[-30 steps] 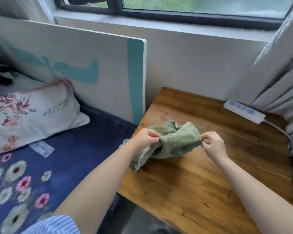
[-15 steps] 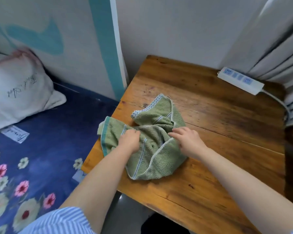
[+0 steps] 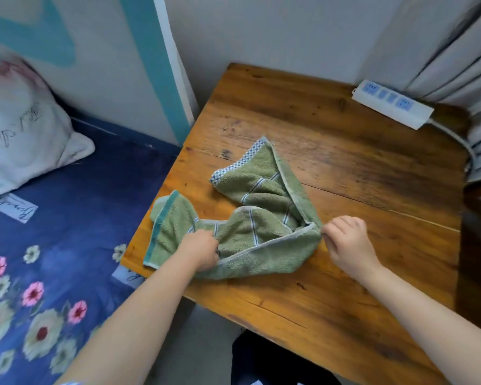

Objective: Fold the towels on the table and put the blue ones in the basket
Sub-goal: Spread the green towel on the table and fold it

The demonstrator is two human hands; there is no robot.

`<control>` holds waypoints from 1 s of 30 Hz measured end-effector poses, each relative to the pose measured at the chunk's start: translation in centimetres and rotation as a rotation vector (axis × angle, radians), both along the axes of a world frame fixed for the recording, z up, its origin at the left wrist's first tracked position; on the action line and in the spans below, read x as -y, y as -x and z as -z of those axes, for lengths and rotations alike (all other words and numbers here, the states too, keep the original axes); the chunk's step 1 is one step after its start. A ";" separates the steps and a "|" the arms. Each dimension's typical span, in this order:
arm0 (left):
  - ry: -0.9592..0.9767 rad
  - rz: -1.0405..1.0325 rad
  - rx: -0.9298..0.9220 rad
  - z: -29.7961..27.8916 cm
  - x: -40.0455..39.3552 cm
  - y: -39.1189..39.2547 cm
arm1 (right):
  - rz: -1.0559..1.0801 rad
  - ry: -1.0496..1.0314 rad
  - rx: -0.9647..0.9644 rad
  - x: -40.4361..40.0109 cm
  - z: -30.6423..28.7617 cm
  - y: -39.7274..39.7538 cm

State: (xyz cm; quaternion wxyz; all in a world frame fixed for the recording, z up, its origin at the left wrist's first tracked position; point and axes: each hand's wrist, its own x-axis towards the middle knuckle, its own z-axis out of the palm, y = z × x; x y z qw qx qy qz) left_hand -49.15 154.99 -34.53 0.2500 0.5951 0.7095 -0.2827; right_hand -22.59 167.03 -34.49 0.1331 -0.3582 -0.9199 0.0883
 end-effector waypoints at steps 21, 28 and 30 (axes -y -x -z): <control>-0.069 -0.131 0.189 2.6 -7.0 -9.0 | 0.778 0.779 0.281 6.0 2.1 -2.4; -0.145 0.047 0.215 2.5 -3.7 -9.4 | 0.956 0.850 0.033 7.5 1.5 -2.6; -0.168 0.018 0.258 2.4 -3.5 -9.7 | 1.027 0.879 -0.048 7.8 1.5 -2.3</control>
